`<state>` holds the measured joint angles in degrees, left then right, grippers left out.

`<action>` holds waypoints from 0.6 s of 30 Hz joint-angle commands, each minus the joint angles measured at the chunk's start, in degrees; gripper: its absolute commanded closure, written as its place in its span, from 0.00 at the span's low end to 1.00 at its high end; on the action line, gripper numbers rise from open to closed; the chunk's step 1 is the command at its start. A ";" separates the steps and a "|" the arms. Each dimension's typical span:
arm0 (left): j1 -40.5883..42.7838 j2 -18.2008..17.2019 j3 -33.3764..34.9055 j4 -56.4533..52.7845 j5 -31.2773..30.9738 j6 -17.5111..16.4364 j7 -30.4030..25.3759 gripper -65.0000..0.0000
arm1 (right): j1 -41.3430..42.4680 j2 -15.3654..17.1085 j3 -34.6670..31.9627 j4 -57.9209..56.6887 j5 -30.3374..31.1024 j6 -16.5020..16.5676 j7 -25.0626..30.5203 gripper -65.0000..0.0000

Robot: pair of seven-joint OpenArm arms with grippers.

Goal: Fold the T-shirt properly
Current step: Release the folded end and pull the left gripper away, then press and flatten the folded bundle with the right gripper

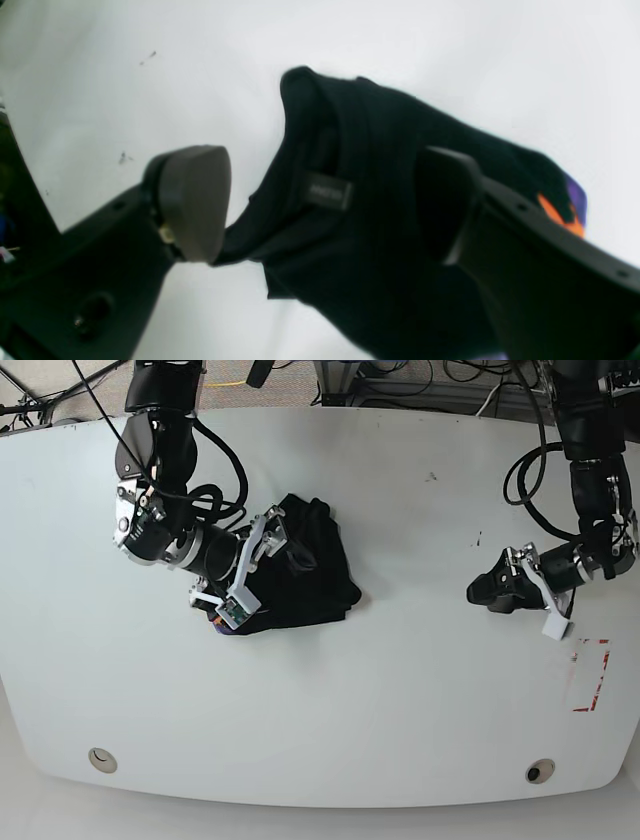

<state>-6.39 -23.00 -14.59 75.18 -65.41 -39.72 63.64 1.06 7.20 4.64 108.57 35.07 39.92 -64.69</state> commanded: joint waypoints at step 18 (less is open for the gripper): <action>9.34 -3.50 -8.84 5.31 -1.27 -0.28 2.17 0.46 | 20.70 0.49 -24.38 -27.30 0.84 0.08 9.96 0.16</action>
<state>3.73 -25.30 -23.20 78.17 -65.06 -39.70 66.72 19.29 7.92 -17.52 82.50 34.57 39.86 -58.15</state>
